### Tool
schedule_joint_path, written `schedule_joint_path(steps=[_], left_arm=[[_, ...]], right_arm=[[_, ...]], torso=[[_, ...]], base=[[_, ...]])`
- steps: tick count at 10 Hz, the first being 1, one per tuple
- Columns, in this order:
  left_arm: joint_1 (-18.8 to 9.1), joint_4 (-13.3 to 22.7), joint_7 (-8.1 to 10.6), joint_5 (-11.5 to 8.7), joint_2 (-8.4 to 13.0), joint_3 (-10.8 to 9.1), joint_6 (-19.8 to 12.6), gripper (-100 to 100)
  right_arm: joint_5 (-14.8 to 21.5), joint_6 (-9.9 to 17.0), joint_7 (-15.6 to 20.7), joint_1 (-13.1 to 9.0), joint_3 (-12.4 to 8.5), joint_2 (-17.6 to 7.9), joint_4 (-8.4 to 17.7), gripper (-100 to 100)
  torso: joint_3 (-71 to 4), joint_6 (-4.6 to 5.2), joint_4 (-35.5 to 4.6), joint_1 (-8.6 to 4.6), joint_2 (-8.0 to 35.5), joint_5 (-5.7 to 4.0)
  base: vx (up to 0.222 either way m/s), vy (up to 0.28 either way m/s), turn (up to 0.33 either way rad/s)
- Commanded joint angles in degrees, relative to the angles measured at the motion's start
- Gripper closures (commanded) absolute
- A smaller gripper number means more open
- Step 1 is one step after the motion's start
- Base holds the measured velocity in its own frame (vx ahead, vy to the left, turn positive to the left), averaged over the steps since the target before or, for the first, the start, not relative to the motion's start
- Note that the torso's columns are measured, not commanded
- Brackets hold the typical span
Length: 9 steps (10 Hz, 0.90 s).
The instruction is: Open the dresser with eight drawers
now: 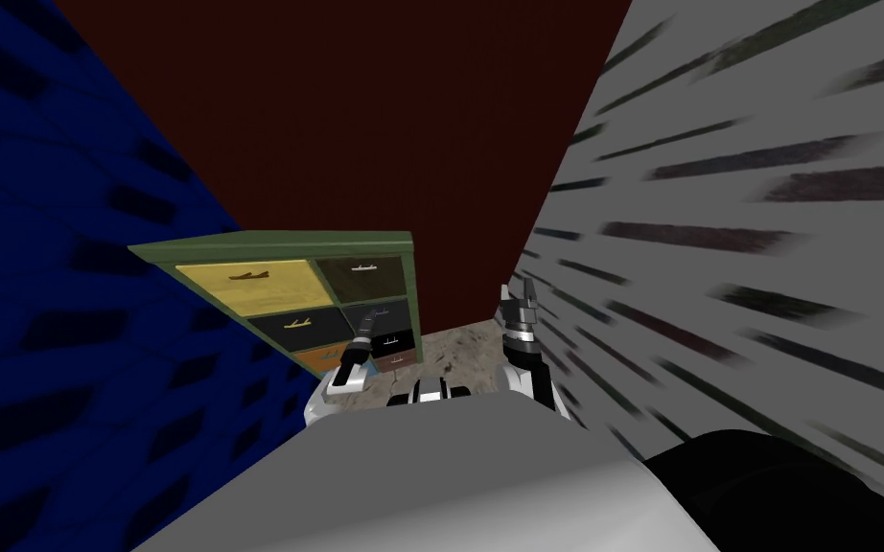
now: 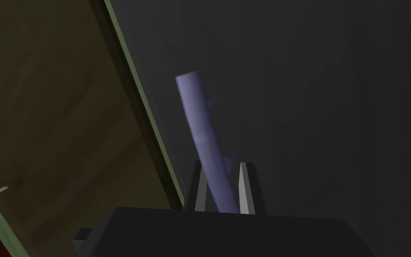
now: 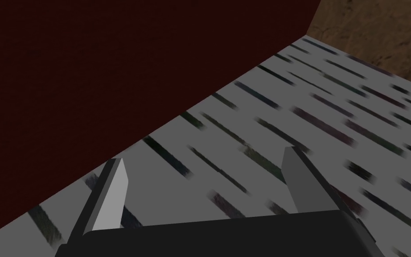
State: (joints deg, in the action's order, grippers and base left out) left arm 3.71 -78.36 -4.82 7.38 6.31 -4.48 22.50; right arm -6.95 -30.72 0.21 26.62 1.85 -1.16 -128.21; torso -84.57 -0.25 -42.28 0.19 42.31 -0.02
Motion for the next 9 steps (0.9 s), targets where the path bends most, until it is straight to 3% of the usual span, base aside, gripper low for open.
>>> schedule_joint_path(steps=[1, 2, 3, 6, 7, 9], left_arm=[[-0.4, -0.1, -3.51, -0.5, -2.4, 1.39, -0.5, 100], [-0.6, 0.1, -2.63, -0.3, -2.1, 1.21, -0.3, 100], [-1.9, 3.0, -0.72, -0.6, 0.5, -0.83, 2.4, 100], [-1.9, 5.6, -0.72, -0.6, 1.1, -0.83, 2.4, 100], [-3.1, 7.4, 1.49, -0.8, 4.2, -3.09, 5.1, 100], [-3.1, 10.2, 1.49, -0.8, 4.6, -3.09, 5.1, 100]], right_arm=[[0.0, 0.0, 0.0, 0.0, 0.0, 0.0, 0.0, 0], [0.0, 0.0, 0.0, 0.0, 0.0, 0.0, 0.0, 0], [0.0, 0.0, 0.0, 0.0, 0.0, 0.0, 0.0, 0], [0.0, 0.0, 0.0, 0.0, 0.0, 0.0, 0.0, 0], [0.0, 0.0, 0.0, 0.0, 0.0, 0.0, 0.0, 0], [0.0, 0.0, 0.0, 0.0, 0.0, 0.0, 0.0, 0]], torso=[[0.0, -0.02, 0.0, 0.03, 0.0, 0.00], [0.0, 0.01, 0.0, 0.05, 0.0, 0.03], [0.0, 0.01, 0.0, -0.09, 0.0, -0.01], [-0.1, 0.27, 0.2, -0.21, -0.2, 0.07], [-0.2, 0.27, 0.3, -0.04, -0.4, 0.15], [-0.1, 0.41, 0.2, -0.24, -0.2, 0.16]], base=[[-0.023, 0.087, 0.059], [-0.009, 0.030, -0.020], [-0.072, -0.061, -0.279], [-0.051, -0.055, -0.044], [-0.073, -0.070, -0.329], [-0.061, -0.058, -0.048]])
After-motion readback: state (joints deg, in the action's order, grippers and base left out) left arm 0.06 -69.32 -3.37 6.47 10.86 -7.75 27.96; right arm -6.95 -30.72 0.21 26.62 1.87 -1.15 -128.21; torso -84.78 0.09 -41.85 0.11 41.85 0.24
